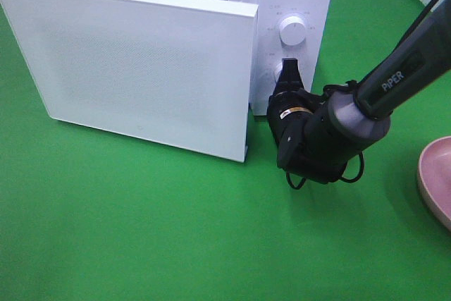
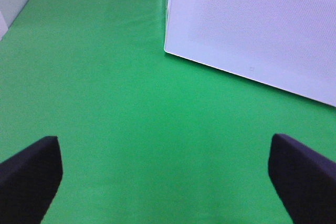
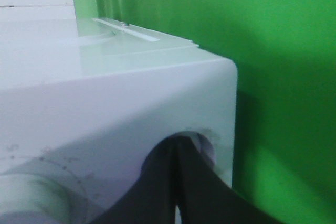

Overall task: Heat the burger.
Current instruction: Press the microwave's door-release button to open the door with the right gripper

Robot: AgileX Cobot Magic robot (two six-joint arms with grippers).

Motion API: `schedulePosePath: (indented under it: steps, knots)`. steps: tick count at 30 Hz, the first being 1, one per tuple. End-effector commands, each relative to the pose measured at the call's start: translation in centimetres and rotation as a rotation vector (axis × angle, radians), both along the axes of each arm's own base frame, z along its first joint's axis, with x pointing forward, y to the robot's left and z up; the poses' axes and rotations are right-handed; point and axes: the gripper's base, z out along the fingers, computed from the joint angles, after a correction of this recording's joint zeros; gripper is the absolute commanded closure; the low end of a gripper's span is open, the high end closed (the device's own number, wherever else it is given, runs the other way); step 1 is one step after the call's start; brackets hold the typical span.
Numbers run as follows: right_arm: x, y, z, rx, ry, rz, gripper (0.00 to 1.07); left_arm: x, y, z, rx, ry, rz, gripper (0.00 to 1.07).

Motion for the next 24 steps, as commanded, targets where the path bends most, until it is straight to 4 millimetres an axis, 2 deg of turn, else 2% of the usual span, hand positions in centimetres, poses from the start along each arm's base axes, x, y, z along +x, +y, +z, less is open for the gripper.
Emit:
schedulePosePath:
  steps: [1,17,19,24]
  knots:
    - [3.2,-1.3,4.1,-0.023,-0.313,-0.057,1.07,-0.2,0.0,0.1,0.001,-0.024,0.001,0.07]
    - [2.7,-0.6,3.6,-0.007,-0.214,-0.019,1.07,-0.2,0.0,0.1,0.002,-0.024,0.002,0.07]
    - [1.8,-1.0,3.1,-0.011,-0.145,-0.005,1.07,-0.2,0.0,0.1,0.002,-0.024,0.002,0.07]
    - [0.9,-0.9,3.2,-0.014,-0.099,0.041,1.07,-0.2,0.0,0.1,0.002,-0.024,0.002,0.07]
